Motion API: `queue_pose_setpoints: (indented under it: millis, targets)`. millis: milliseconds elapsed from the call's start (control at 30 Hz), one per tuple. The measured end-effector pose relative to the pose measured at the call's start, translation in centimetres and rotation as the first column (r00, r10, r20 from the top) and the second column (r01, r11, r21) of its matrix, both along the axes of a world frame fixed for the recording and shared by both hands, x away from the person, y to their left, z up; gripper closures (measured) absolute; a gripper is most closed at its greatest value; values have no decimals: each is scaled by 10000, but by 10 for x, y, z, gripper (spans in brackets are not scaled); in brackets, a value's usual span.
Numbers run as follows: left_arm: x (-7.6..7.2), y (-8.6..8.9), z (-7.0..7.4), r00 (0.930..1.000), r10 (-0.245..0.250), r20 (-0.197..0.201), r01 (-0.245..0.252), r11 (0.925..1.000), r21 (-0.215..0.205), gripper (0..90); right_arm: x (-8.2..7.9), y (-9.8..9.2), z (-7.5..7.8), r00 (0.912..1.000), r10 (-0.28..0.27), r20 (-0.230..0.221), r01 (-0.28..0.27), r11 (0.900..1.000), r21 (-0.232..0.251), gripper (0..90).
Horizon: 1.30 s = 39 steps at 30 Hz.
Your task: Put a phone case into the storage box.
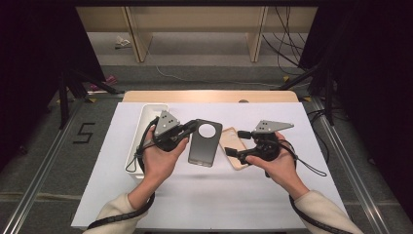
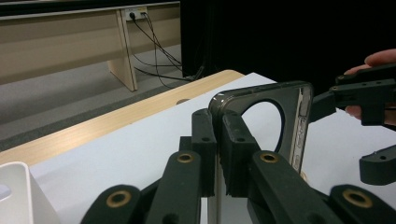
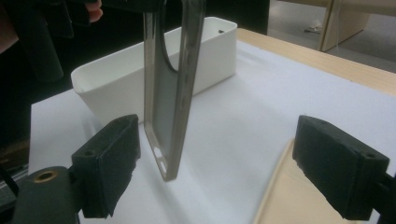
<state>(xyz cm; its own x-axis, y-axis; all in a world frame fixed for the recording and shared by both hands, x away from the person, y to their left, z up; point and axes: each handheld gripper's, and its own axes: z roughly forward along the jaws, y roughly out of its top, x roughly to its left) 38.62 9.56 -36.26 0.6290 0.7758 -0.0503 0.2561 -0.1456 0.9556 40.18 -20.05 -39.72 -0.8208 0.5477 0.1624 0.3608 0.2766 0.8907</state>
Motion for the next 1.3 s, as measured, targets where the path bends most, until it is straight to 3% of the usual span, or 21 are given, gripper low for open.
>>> queue_pose_setpoints:
  millis: [333,1300]
  targets:
    - [0,4,4,9999,21,143,-21,10000,-38,843,-2,-10,-6,9999,-117,75,118,9999,-113,160]
    - [5,22,11,9982,537,251,-532,9983,-232,844,-12,-14,-14,9999,-87,-131,83,9997,-243,160]
